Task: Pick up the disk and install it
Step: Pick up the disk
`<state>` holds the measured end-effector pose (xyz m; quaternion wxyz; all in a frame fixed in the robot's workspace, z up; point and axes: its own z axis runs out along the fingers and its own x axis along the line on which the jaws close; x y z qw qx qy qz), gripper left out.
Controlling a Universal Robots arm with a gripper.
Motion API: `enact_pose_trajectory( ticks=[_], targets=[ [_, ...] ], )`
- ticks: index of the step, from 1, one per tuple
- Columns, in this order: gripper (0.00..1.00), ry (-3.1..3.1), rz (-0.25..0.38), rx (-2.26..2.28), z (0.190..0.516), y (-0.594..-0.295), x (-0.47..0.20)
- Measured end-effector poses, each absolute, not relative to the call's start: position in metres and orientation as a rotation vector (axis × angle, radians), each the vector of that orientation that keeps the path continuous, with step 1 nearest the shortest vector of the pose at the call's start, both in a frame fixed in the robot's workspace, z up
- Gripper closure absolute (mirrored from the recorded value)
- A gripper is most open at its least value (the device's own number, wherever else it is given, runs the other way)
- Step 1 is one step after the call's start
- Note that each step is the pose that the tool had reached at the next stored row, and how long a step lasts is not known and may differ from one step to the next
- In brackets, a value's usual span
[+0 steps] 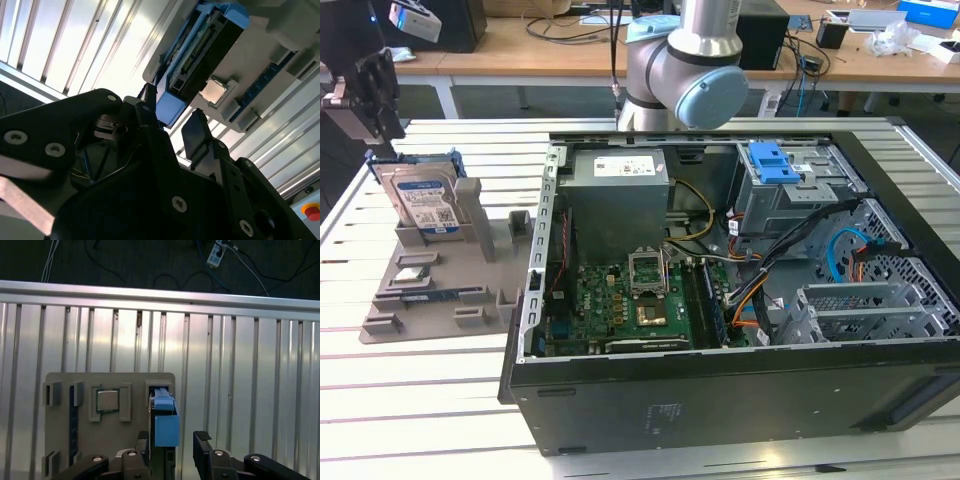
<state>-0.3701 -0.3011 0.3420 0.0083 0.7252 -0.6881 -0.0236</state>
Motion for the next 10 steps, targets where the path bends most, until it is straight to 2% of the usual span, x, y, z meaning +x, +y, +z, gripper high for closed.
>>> enact_pose_trajectory(
  ticks=[10],
  targets=[
    [0.52, -2.137, -0.072, 2.277, 0.323, -0.306, -0.370]
  ],
)
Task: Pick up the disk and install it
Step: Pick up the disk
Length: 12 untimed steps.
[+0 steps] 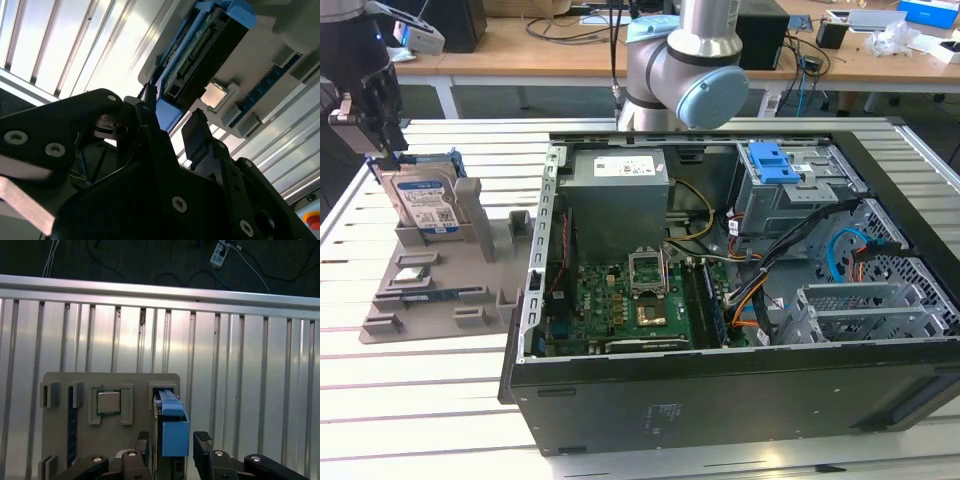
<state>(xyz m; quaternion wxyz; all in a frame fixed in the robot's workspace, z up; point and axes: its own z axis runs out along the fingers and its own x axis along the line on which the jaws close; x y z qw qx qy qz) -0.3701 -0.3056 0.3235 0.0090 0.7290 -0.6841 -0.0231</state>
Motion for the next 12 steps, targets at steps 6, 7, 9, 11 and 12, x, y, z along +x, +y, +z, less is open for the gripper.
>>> enact_pose_trajectory(
  ticks=[6, 7, 9, 11, 12],
  targets=[
    [0.52, -2.116, -0.070, 2.294, 0.303, -0.304, -0.370],
    [0.52, -2.115, -0.070, 2.295, 0.300, -0.304, -0.370],
    [0.52, -2.114, -0.070, 2.296, 0.297, -0.304, -0.370],
    [0.52, -2.112, -0.070, 2.298, 0.294, -0.304, -0.370],
    [0.52, -2.112, -0.070, 2.297, 0.294, -0.304, -0.370]
  ],
)
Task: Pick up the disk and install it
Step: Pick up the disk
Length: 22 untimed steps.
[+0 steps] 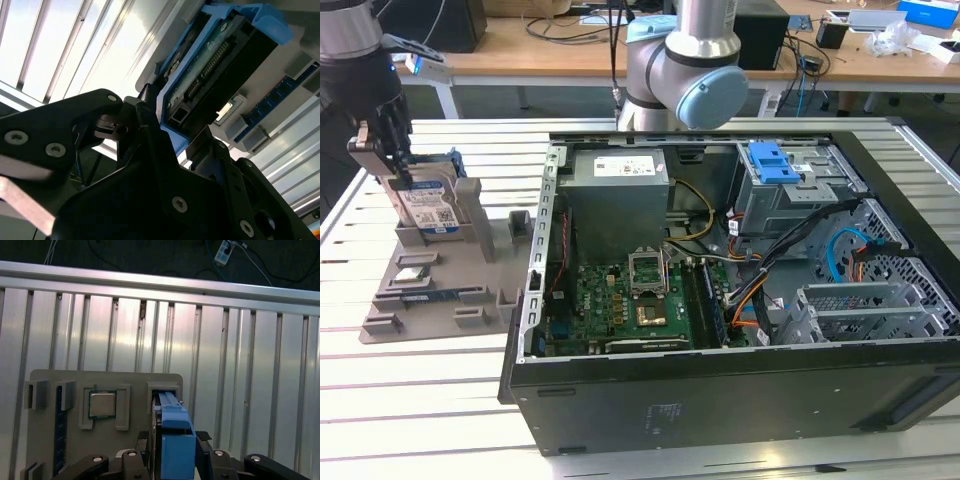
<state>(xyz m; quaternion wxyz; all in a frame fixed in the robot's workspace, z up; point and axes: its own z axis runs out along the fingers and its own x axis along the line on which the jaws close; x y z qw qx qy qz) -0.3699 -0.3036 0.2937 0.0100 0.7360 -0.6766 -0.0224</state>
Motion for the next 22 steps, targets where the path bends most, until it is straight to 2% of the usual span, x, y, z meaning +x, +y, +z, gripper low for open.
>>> enact_pose_trajectory(
  ticks=[5, 6, 7, 22],
  targets=[
    [0.52, -2.112, -0.070, 2.298, 0.293, -0.304, -0.370],
    [0.60, -2.112, -0.070, 2.298, 0.293, -0.304, -0.370],
    [0.63, -2.112, -0.070, 2.298, 0.293, -0.304, -0.370],
    [0.63, -2.112, -0.070, 2.298, 0.312, -0.304, -0.370]
  ],
)
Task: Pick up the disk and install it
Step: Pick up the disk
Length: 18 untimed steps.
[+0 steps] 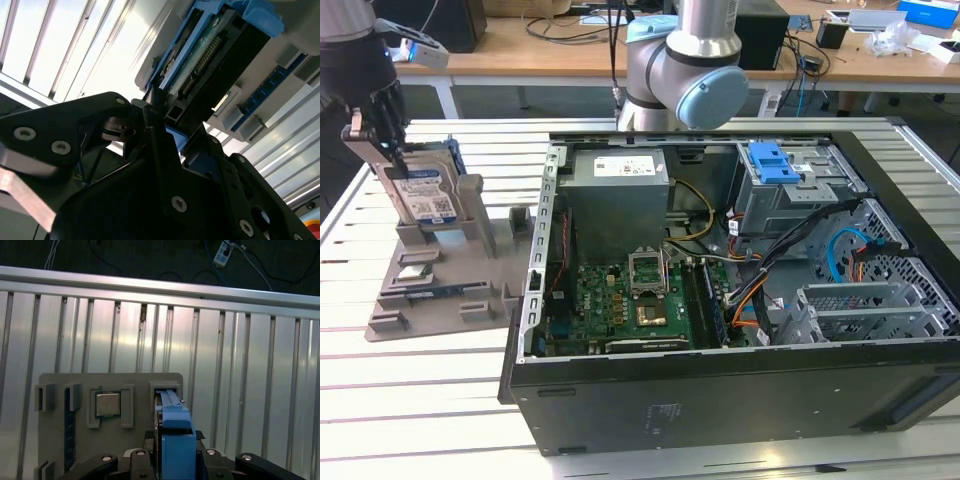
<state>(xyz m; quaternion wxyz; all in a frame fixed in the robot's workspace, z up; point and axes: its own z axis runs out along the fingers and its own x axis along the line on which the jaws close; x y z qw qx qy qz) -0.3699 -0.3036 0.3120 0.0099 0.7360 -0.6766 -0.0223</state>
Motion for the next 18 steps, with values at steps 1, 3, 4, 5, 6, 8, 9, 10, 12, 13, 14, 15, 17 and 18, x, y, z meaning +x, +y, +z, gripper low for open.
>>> enact_pose_trajectory(
  ticks=[1, 3, 4, 5, 6, 8, 9, 10, 12, 13, 14, 15, 17, 18],
  targets=[
    [0.63, -2.112, -0.070, 2.298, 0.313, -0.304, -0.370],
    [0.63, -2.112, -0.070, 2.298, 0.319, -0.304, -0.370],
    [0.63, -2.112, -0.070, 2.298, 0.321, -0.304, -0.370],
    [0.63, -2.112, -0.070, 2.298, 0.323, -0.304, -0.370],
    [0.63, -2.112, -0.070, 2.298, 0.324, -0.304, -0.370],
    [0.63, -2.112, -0.070, 2.298, 0.327, -0.304, -0.370],
    [0.63, -2.112, -0.070, 2.298, 0.328, -0.304, -0.370],
    [0.63, -2.112, -0.070, 2.298, 0.330, -0.304, -0.370],
    [0.63, -2.112, -0.070, 2.298, 0.336, -0.304, -0.370],
    [0.63, -2.112, -0.070, 2.298, 0.339, -0.304, -0.370],
    [0.63, -2.112, -0.070, 2.298, 0.342, -0.304, -0.370],
    [0.63, -2.112, -0.070, 2.298, 0.344, -0.304, -0.370],
    [0.63, -2.112, -0.070, 2.298, 0.348, -0.303, -0.370],
    [0.63, -2.112, -0.070, 2.298, 0.350, -0.303, -0.370]
  ],
)
